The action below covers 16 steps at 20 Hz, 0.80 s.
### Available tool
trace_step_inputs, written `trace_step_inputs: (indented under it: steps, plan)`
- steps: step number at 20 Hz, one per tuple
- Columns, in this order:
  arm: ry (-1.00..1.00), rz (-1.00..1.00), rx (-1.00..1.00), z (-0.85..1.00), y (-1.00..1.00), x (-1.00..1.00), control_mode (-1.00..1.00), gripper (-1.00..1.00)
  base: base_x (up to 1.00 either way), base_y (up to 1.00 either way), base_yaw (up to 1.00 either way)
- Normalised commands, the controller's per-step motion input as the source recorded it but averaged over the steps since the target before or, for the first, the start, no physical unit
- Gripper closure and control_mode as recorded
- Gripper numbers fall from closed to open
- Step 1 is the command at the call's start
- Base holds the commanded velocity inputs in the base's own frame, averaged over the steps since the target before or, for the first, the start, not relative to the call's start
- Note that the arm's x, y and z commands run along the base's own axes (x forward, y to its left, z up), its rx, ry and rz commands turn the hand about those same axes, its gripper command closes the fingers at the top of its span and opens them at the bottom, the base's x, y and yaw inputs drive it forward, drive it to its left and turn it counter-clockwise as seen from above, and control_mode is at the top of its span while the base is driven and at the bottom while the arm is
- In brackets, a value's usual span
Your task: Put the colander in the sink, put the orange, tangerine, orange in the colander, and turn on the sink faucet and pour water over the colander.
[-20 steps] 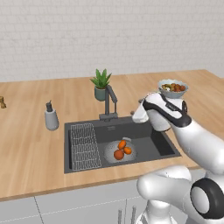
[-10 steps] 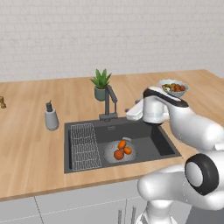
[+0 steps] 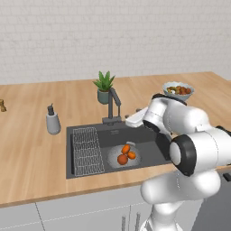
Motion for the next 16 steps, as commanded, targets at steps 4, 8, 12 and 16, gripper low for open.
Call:
trace_step_inputs:
  steps: [4, 8, 12, 16]
  plan:
    - [0.0, -0.03, 0.1, -0.21, 0.0, 0.34, -1.0, -1.0, 0.0, 0.0, 0.0]
    - [0.0, -0.04, 0.1, -0.04, 0.0, 0.36, -1.0, -1.0, 0.0, 0.0, 0.0]
    - [0.0, -0.05, 0.08, 0.0, 0.0, 0.39, -1.0, -1.0, 0.0, 0.0, 0.0]
    - [0.0, -0.05, 0.03, 0.0, 0.0, 0.41, -1.0, -1.0, 0.0, 0.0, 0.0]
